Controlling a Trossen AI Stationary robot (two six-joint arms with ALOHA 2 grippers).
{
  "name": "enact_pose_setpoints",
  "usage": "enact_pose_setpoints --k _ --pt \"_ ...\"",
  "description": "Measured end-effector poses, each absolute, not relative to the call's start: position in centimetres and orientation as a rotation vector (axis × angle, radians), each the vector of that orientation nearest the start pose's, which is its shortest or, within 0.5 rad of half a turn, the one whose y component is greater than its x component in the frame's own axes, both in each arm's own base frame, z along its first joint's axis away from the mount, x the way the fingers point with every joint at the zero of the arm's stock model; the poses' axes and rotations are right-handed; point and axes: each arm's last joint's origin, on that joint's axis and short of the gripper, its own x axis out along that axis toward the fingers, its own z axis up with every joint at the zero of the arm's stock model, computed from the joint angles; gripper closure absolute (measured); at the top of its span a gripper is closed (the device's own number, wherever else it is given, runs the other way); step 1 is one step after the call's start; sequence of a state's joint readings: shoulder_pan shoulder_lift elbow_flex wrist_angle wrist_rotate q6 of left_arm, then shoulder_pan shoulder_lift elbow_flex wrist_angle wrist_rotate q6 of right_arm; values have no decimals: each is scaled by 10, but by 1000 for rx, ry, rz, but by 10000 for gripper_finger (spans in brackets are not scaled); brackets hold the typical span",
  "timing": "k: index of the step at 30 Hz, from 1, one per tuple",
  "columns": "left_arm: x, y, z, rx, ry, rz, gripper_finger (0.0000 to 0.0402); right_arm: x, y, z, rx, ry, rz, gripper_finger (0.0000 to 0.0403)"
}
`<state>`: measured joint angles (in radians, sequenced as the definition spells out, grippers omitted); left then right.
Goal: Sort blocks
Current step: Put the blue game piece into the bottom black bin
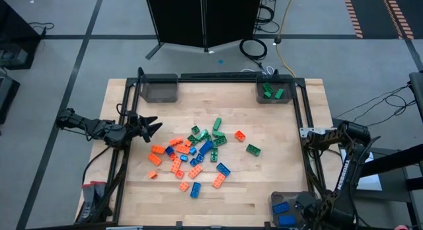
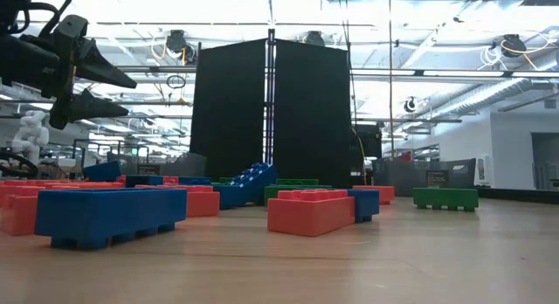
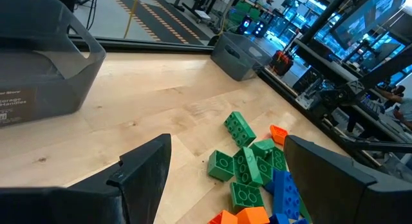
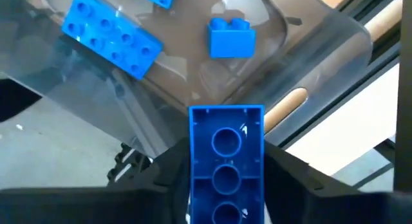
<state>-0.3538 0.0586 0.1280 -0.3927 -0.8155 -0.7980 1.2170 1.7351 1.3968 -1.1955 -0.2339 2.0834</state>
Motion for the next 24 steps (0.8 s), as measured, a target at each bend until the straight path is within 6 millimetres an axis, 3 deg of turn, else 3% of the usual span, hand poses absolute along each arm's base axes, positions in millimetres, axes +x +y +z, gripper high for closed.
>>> enact_pose_setpoints --k 3,6,10,13,18,24 --pt "82 -8 168 -599 74 535 98 104 300 243 715 1691 -694 198" --pt "82 -8 168 -599 74 535 98 105 299 243 722 1678 -706 167" --pt "82 -8 168 -598 74 535 98 108 298 243 730 1670 -715 163" --pt "82 -8 168 -598 74 535 98 120 292 247 759 1540 -675 174" --pt "82 -8 168 -599 74 535 98 177 261 254 714 1233 -612 191" --pt "82 -8 168 -600 74 535 98 262 195 258 488 1147 -446 193"
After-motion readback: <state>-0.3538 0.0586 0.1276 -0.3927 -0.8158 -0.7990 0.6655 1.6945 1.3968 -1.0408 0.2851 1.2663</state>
